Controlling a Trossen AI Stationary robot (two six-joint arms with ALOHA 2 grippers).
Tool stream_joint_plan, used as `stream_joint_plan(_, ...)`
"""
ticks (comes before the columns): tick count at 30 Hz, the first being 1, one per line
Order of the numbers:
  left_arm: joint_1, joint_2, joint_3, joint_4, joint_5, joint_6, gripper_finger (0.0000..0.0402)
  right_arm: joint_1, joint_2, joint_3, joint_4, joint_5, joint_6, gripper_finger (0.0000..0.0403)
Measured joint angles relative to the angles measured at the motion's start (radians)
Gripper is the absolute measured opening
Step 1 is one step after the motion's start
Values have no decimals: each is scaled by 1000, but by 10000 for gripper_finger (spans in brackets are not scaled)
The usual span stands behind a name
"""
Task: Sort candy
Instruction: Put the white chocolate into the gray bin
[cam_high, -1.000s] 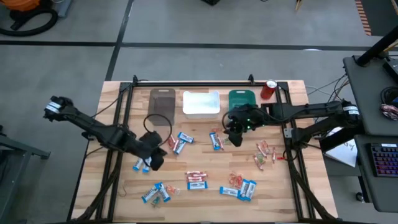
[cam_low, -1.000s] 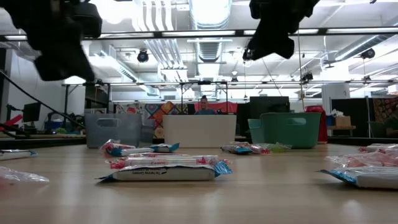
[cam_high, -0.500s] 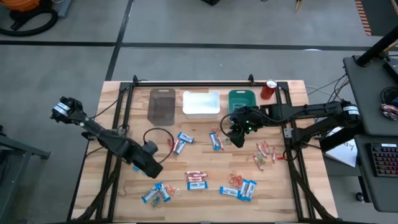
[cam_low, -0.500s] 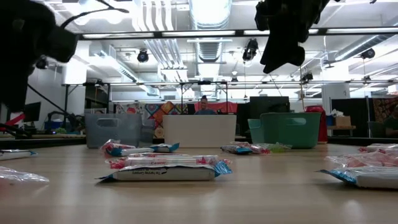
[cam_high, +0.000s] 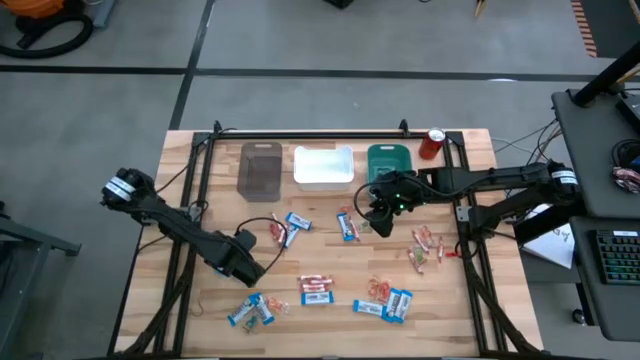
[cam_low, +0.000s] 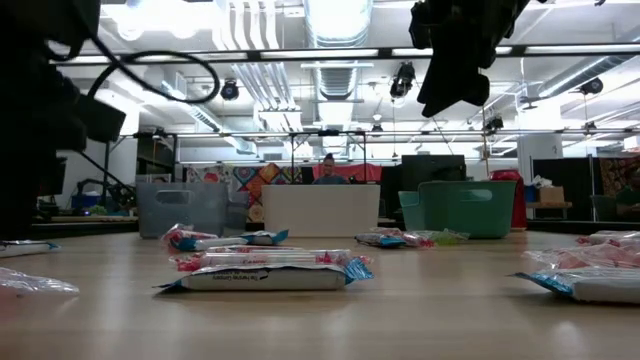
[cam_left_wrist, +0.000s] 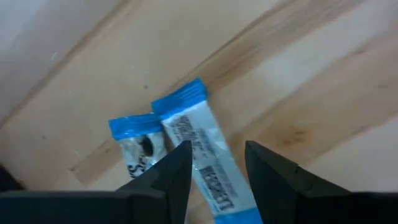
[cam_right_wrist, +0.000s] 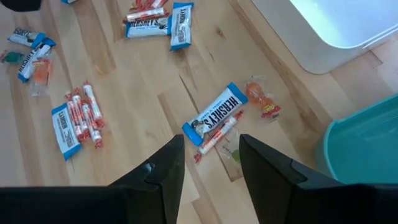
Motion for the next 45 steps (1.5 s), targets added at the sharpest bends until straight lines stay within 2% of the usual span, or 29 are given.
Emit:
stream_joint_plan(10, 0, 44, -9, 15, -2, 7, 106, 0, 0, 0, 0, 0, 0, 139)
stream_joint_plan(19, 0, 19, -4, 18, -2, 32, 12, 0, 0, 0, 0, 0, -3, 137)
stream_joint_plan(29, -2, -84, 38, 25, -21, 126, 0, 0, 0, 0, 0, 0, -20, 132)
stream_joint_plan(32, -2, -144, 56, 23, -65, 172, 1, 4, 0, -3, 1, 0, -33, 130)
stream_joint_plan(40, 8, -346, 64, 22, -259, 275, 1, 43, 0, -26, 41, 1, -48, 127)
stream_joint_plan(45, 81, -442, 63, 20, -377, 397, 1, 72, 0, -40, 82, 0, -47, 129)
